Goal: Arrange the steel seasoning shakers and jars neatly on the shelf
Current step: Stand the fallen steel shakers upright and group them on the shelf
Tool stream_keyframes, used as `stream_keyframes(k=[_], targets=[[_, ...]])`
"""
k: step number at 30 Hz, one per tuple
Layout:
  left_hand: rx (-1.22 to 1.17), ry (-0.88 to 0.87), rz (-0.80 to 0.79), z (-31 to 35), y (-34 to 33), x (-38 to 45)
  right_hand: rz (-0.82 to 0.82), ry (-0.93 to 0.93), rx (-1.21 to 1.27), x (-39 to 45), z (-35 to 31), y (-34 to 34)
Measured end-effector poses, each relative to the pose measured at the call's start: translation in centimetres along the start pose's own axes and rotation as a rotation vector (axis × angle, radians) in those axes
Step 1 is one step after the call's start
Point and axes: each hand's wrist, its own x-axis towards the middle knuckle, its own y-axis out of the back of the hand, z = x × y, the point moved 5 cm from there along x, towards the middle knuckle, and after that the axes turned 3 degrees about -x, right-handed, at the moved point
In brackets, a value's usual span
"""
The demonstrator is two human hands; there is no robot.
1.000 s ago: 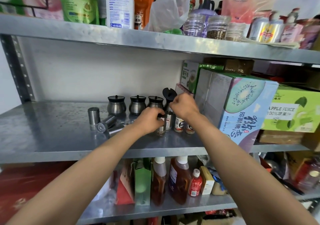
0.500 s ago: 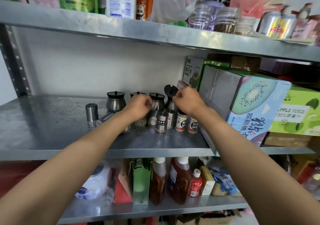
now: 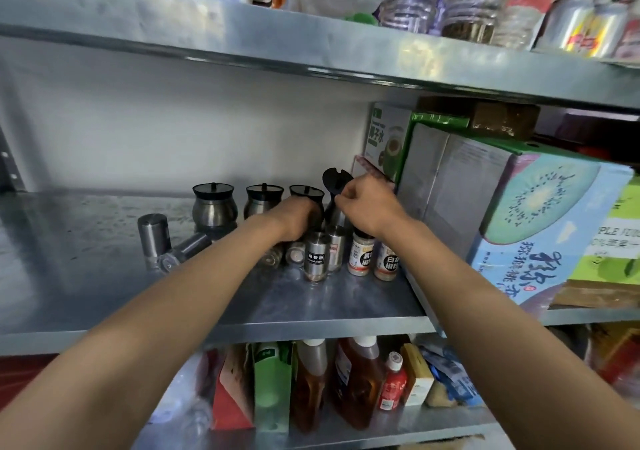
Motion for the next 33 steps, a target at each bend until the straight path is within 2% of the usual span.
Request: stream_keyframes(k=[17, 25, 33], targets=[[0.047, 0.199, -0.017, 0.1, -0.2, 1.4, 0.072, -0.015, 0.029, 0.4, 2.8, 0.6], [-0.041, 0.195, -0.021, -0.9, 1.1, 0.5, 0.053, -0.012, 0.024, -0.4, 2.2, 0.3], [-0.175, 0.180, 0.095, -1.0, 3.3, -1.5, 0.045, 0.010, -0.033, -1.1, 0.7, 0.8]])
